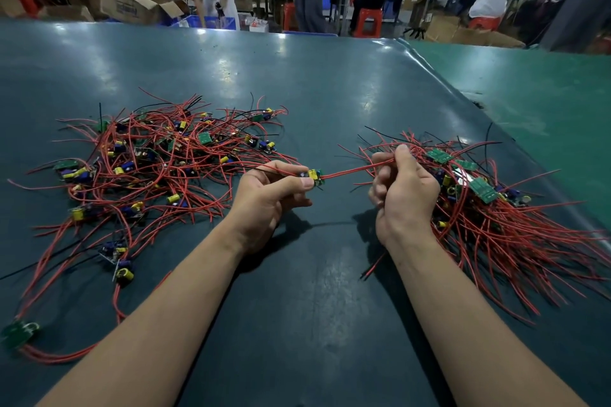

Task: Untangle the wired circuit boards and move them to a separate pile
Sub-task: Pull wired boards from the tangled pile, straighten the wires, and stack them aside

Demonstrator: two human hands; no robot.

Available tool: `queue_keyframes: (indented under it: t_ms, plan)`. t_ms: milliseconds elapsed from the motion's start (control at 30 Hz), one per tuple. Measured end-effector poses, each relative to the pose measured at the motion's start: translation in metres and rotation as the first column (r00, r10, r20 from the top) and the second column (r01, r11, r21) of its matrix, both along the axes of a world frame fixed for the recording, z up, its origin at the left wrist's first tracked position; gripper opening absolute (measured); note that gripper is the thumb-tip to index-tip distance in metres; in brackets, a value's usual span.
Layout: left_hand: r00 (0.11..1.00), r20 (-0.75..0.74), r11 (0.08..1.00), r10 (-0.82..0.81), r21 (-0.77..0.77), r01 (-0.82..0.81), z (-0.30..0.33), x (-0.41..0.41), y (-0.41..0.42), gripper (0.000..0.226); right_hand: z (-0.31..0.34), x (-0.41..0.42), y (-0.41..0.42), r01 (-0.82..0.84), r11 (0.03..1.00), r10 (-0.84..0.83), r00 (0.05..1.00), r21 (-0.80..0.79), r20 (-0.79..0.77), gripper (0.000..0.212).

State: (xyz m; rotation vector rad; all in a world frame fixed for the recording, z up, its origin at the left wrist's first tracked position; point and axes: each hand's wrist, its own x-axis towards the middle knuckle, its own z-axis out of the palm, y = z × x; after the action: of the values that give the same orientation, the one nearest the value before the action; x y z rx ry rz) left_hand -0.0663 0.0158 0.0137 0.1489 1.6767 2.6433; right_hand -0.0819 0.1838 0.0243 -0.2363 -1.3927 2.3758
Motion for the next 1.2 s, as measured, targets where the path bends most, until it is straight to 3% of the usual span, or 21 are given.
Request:
queue_keyframes:
  t_ms: [167,267,333,400,567,800,900,967,1033,1100,1200]
  plan:
    - [0.993,0.024,0.991,0.115,0.061,-0.117,0.0,-0.004,0.0,0.01,0.005,-0.001,0.01,0.017,0.993,-0.016,1.0,-0.119,0.011,0.035]
    - [0.996,-0.001,0.994,0.09,0.054,-0.09,0.0,-0.003,0.002,0.014,0.002,0.007,-0.001,-0.225,0.973,0.218,0.968,0.05,0.122,0.03]
    - [0.998,-0.024,0.999,0.053,0.011,-0.053,-0.001,-0.001,0.002,0.02,-0.003,0.013,-0.012,-0.424,0.891,0.398,0.901,0.161,0.171,0.025]
    - [0.999,-0.045,0.999,0.003,-0.042,-0.004,-0.003,0.001,0.002,0.024,-0.005,0.016,-0.017,-0.47,0.862,0.449,0.882,0.191,0.144,0.013]
    - [0.999,-0.039,0.997,0.016,-0.074,-0.019,-0.001,0.0,0.002,0.019,-0.006,0.013,-0.015,-0.377,0.882,0.365,0.926,0.284,0.098,0.014]
    - [0.995,-0.014,0.994,0.102,0.048,-0.101,0.003,-0.001,0.001,0.005,0.002,0.007,0.0,0.006,0.988,0.005,0.997,0.153,-0.071,0.029]
    - [0.996,0.015,0.988,0.082,0.133,-0.084,0.006,0.0,-0.002,0.011,0.002,0.009,0.002,0.037,0.993,-0.022,0.991,0.112,-0.134,0.031]
    - [0.998,0.051,0.98,0.025,0.194,-0.035,0.008,0.0,-0.004,0.017,-0.001,0.013,-0.001,-0.119,0.966,0.153,0.978,0.228,-0.138,0.029]
    - [0.999,0.039,0.988,-0.016,0.152,0.01,0.007,0.0,-0.002,0.021,-0.009,0.018,-0.012,-0.264,0.849,0.353,0.928,0.458,-0.12,0.034]
    - [0.999,0.014,0.999,-0.031,0.044,0.03,0.004,0.002,0.003,0.024,-0.015,0.022,-0.022,-0.188,0.716,0.424,0.882,0.672,-0.205,0.029]
    - [1.0,-0.007,0.999,-0.011,-0.043,0.011,0.003,0.002,0.007,0.026,-0.018,0.021,-0.024,-0.037,0.63,0.397,0.874,0.776,-0.281,0.023]
